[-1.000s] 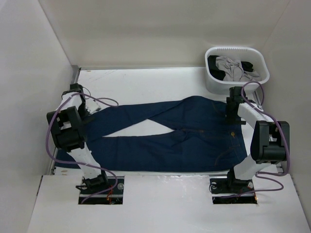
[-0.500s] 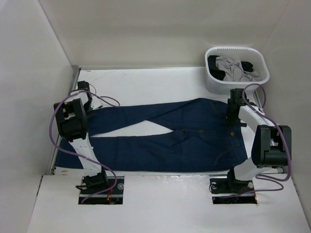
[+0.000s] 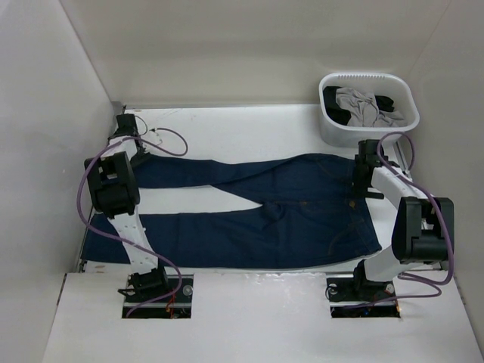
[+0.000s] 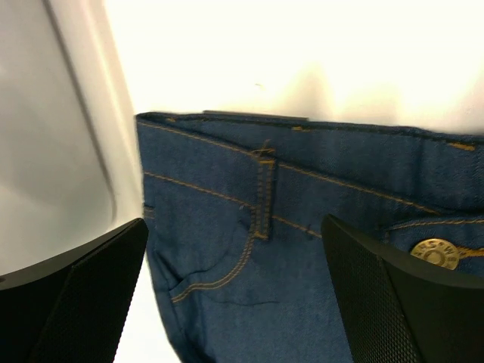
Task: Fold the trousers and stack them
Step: Fold the trousers
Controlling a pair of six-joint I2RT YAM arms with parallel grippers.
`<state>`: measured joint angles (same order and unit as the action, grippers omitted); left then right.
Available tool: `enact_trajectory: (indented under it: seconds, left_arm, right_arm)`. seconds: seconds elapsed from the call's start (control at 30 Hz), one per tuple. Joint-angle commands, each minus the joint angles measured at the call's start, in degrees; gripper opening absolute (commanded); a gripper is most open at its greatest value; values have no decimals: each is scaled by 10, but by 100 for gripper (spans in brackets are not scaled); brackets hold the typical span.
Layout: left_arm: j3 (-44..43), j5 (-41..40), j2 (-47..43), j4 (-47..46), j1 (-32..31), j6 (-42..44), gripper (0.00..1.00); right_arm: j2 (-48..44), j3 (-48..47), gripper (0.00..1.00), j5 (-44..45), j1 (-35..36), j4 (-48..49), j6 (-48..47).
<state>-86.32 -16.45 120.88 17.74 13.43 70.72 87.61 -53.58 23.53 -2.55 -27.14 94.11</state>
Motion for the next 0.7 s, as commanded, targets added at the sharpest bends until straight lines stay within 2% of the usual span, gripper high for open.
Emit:
enact_trajectory:
  seconds: [0.0,0.1,0.23,0.4,0.6,0.67]
  left_arm:
    - [68,57,-135,74,11,70,75]
    - [140,45,-174,130,37,125,74]
    - [181,13,-167,137,62,144,73]
    - [172,-12,-117,122,74,142,73]
    - [146,-2,-63,64,70,134,74]
    - [143,4,-50,49,67,132,69]
  right_arm:
    - [-19,22,100,-3,4,28,7]
    - [-26,33,100,-6,4,41,6]
    - [-25,12,100,3,4,31,-33]
    - [-14,-40,100,28,5,9,-86]
    - [-31,-33,100,30,6,18,-81]
    - [-39,-25,100,29,6,18,-81]
